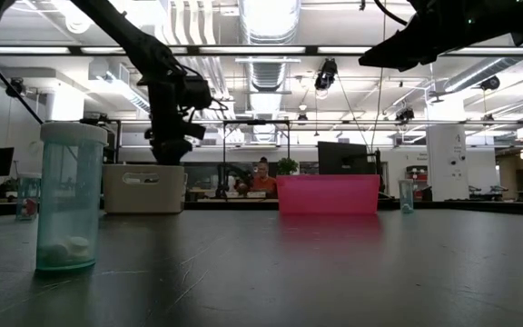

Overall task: Pick and place medicine bottles into bin by pill shape (circle, oval)
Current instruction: Put the blue capsule bottle into the gray bin, then put the blue tablet bottle into the red bin

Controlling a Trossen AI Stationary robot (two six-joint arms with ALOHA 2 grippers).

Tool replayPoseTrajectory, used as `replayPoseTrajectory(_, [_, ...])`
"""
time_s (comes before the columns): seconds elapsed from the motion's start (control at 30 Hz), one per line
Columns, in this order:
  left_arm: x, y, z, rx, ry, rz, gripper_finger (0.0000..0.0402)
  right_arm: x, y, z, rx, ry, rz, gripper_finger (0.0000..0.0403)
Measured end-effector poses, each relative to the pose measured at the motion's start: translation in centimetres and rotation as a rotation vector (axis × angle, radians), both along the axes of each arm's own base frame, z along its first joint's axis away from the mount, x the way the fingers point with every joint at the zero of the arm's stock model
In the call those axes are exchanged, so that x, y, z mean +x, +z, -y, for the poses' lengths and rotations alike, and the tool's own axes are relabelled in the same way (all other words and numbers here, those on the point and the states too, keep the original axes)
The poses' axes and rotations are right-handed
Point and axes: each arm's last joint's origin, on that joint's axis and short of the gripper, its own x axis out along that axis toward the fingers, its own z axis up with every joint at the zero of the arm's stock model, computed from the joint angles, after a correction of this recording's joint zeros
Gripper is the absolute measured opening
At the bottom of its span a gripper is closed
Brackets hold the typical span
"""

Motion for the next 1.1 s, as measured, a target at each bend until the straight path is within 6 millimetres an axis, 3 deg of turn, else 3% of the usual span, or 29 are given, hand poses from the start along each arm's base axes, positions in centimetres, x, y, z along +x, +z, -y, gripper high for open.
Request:
replayPoseTrajectory(0.3, [0.0, 1.8, 0.4, 0.016, -0.006, 0.018, 0.0147, 0.0, 0.0, 0.0, 0.0, 0.0, 0.0, 0.0224])
replayPoseTrajectory(0.47, [0.3, 3.4, 2.0, 0.04, -0.022, 0.06, 0.0147, 0.0, 0.0, 0.0, 0.001, 0.0, 0.001, 0.0224])
replayPoseTrajectory(0.87, [1.8, 8.9, 9.7, 0.103, -0.106, 0.304, 0.0147, 0.0, 0.0, 0.0, 0.002, 0.0, 0.005, 0.0224])
replayPoseTrajectory(1.1, [2.7, 10.4, 14.0, 0.086, -0.181, 0.413, 0.0147, 0.0, 0.1, 0.0, 0.009, -0.002, 0.014, 0.0224])
